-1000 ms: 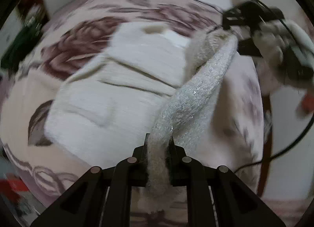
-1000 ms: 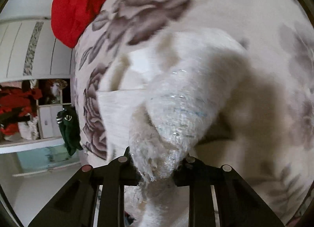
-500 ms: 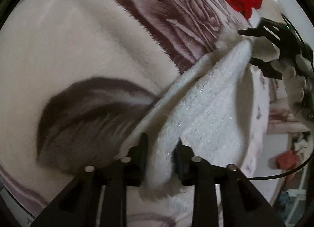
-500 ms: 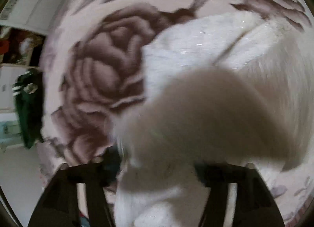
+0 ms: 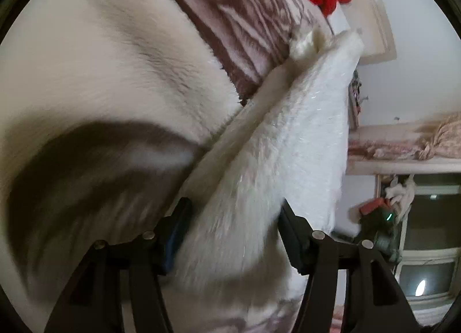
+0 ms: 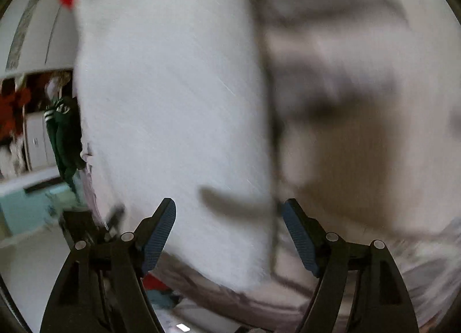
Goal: Fold large clothes
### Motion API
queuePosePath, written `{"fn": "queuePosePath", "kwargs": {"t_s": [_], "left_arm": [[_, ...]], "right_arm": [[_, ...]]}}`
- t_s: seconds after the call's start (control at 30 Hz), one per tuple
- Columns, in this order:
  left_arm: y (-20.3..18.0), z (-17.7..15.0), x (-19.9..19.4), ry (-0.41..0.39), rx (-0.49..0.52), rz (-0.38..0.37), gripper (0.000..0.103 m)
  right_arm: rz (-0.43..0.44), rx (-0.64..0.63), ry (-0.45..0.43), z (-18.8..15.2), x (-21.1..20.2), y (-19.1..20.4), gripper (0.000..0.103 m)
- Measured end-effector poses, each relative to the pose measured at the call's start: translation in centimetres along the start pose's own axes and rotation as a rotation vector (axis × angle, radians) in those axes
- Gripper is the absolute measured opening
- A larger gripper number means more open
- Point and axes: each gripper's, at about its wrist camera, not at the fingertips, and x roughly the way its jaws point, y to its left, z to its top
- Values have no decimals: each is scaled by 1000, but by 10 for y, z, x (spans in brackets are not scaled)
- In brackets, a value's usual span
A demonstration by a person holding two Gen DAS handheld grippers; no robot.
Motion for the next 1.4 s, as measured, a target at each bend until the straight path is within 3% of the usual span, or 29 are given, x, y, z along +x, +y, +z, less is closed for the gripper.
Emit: {"fn": "queuePosePath", "kwargs": {"t_s": [0.1, 0.13, 0.17, 0.2, 0.23, 0.33, 0.47, 0.63, 0.77, 0.87, 1.03, 1.1, 1.17, 1.27, 1.4], "left_arm": [[-12, 3, 2, -49, 46, 39, 54], [-19, 2, 2, -63, 68, 61, 46], [-27, -1, 2, -72, 98, 80, 18], [-33, -3, 0, -80, 110, 88, 13], [-37, -3, -1, -94, 114, 96, 12], [-44, -14, -21, -139, 82, 76, 7], [-64, -53, -61, -154, 72, 65, 6], [-69, -129, -80, -30, 49, 129, 6], [-39, -157, -62, 66, -55, 142, 9], [-38, -153, -66, 89, -115, 125, 13], [-72, -123, -92, 86, -90, 98, 24], [-84, -105, -95, 83, -45, 95, 48], [-96, -87, -97, 69, -12, 88, 56], [-110, -65, -97, 41, 20, 89, 56], [-140, -15, -53, 25, 134, 93, 56]], "right_arm": [[165, 62, 39, -9, 38, -22, 79], [190, 80, 23, -11, 42, -24, 79], [221, 89, -22, -13, 43, -24, 79], [258, 89, -61, -17, 42, -22, 67], [275, 91, -72, -19, 43, -19, 29], [286, 104, -116, -35, 31, -12, 19], [321, 82, -101, -73, -7, -8, 15], [279, 115, -7, -154, -50, -46, 14], [226, 178, 86, -187, -20, -82, 15], [165, 191, 150, -172, -5, -90, 28], [100, 96, 40, -141, -41, -85, 53], [111, 93, -24, -123, -61, -89, 59], [122, 99, -75, -102, -74, -95, 60], [148, 94, -136, -67, -87, -92, 61], [152, 44, -206, 5, -95, -71, 61]]}}
